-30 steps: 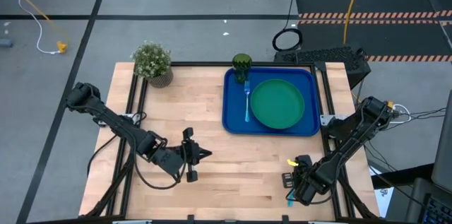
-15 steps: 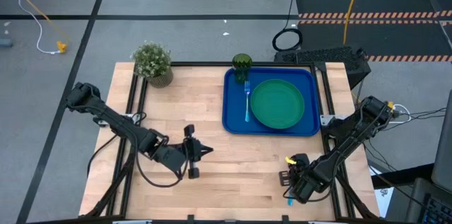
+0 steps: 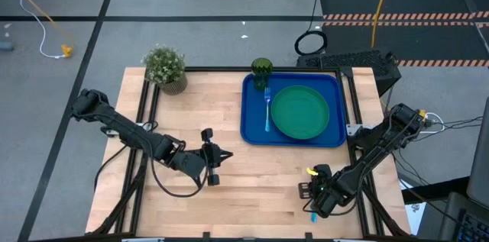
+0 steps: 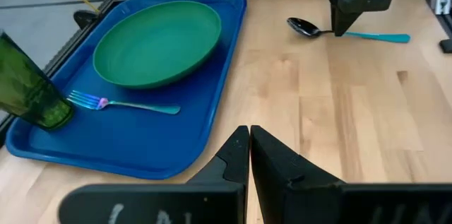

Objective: Pick and place plate/cup/fork/spoon on tray
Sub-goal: Put the blue spoon on the blue serving tray to the left of the blue fork

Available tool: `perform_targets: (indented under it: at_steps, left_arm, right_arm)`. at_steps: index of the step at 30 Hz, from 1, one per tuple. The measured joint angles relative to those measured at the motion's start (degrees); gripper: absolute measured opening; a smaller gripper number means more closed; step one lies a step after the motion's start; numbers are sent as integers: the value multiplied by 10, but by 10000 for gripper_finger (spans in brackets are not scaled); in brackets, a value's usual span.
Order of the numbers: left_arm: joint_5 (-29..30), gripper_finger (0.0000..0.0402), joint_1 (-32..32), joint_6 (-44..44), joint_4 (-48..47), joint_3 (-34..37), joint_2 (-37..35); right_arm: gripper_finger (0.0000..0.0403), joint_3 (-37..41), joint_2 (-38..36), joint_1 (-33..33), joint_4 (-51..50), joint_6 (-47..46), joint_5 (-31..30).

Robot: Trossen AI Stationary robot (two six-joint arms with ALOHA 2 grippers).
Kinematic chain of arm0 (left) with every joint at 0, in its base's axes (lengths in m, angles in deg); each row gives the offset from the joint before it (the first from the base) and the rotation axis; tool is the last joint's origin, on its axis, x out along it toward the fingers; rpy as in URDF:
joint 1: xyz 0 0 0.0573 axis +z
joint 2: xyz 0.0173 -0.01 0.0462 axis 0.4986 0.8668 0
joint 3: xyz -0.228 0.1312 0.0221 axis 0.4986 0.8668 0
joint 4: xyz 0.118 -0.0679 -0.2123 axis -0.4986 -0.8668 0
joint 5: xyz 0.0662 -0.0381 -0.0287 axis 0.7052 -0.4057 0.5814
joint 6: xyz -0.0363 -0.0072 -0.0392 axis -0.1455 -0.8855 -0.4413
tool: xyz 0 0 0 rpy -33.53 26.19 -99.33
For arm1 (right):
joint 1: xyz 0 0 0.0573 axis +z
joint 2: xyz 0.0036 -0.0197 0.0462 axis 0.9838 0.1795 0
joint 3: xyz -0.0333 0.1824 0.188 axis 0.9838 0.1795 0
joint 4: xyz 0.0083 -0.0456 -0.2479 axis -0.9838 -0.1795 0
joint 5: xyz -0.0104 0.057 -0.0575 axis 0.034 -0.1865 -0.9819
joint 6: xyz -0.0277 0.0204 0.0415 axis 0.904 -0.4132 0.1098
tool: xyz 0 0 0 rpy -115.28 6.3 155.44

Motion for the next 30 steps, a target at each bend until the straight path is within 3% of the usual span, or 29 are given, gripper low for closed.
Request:
perform_targets:
  at_steps: [17, 27, 30]
  left_arm:
    - [-1, 19, 30, 41, 1, 0, 0]
    - [-4, 19, 52, 65, 2, 0, 0]
    - [-14, 19, 57, 72, 2, 0, 0]
  right_arm:
    - [93, -2, 41, -15, -14, 38, 61]
    - [12, -1, 48, -22, -14, 45, 75]
    - [6, -1, 44, -29, -15, 51, 78]
